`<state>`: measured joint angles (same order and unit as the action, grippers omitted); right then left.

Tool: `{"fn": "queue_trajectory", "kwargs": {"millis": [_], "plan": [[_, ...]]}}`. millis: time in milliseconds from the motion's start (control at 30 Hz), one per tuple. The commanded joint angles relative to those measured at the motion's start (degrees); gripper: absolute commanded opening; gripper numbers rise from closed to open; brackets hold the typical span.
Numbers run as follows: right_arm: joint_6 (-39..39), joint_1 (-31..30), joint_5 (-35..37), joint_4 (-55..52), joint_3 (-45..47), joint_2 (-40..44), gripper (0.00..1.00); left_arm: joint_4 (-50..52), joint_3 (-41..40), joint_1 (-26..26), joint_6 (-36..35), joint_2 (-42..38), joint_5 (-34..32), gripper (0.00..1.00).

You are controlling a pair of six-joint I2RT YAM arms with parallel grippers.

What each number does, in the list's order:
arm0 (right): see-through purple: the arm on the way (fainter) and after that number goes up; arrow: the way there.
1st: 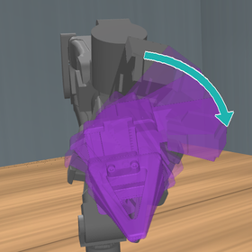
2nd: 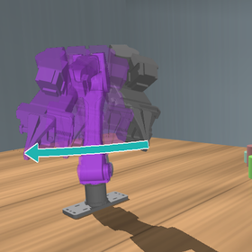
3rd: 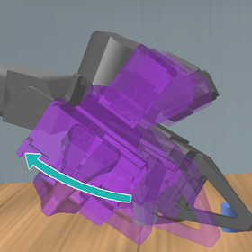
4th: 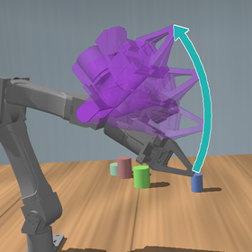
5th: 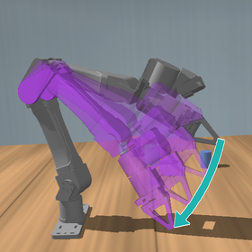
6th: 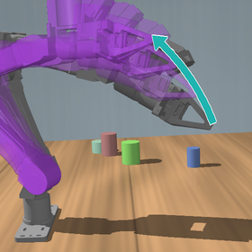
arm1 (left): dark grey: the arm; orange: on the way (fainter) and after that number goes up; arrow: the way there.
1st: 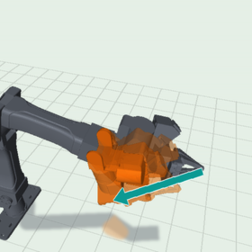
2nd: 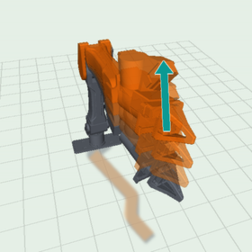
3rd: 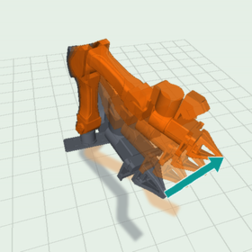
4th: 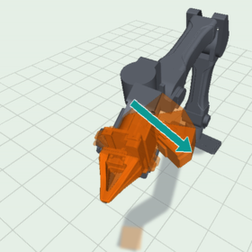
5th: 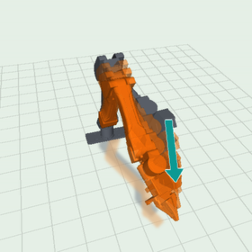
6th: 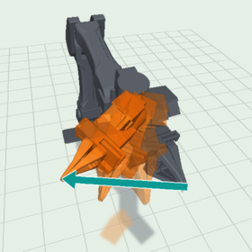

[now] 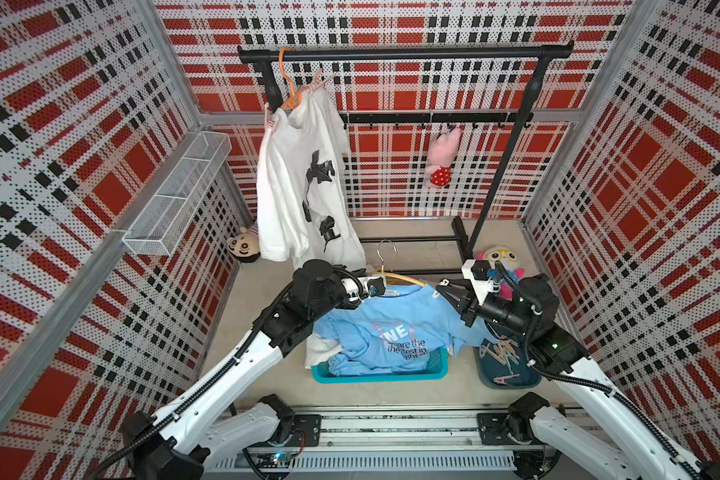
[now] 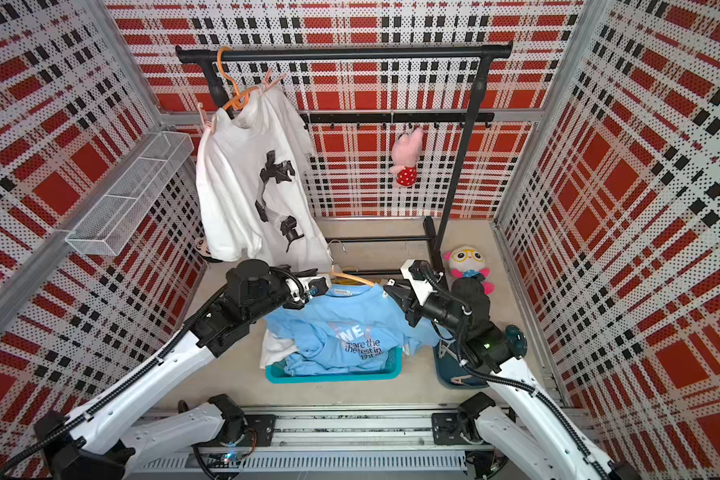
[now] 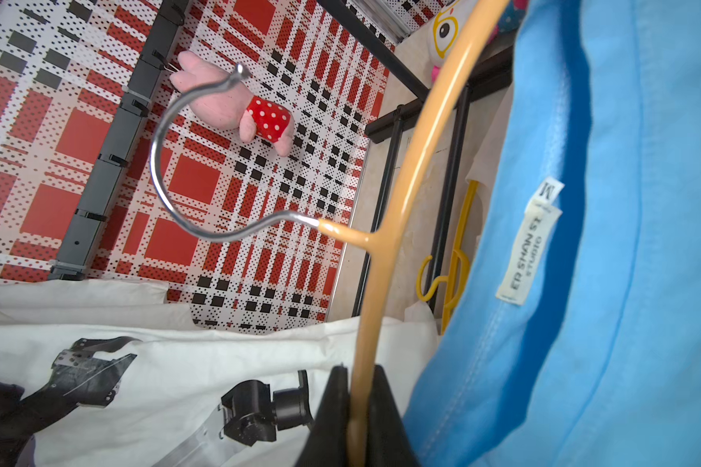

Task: Use clothespins to secure the t-shirt on both sides of the hanger
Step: Clamp the T-shirt on the hanger.

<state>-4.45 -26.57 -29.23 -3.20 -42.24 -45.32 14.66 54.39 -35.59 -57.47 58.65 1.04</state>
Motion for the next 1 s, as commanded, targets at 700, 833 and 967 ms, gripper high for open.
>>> {"fn": "queue_trajectory", "kwargs": {"millis": [700, 833, 967], "plan": [[-4.28, 1.25, -2.84, -1.50, 0.30, -0.34, 0.44, -11.44, -0.35, -1.49, 0.76, -2.10, -0.31, 0.00], [-4.29, 1.20, -2.18, -1.04, -0.63, 0.95, 0.70, -9.61, -0.38, -1.92, 0.00, -1.54, -0.07, 0.00], [-3.97, 1.18, 0.20, -2.11, -1.51, 3.57, 0.81, -4.70, 1.71, -2.03, 0.25, 0.54, -0.85, 0.00]]}}
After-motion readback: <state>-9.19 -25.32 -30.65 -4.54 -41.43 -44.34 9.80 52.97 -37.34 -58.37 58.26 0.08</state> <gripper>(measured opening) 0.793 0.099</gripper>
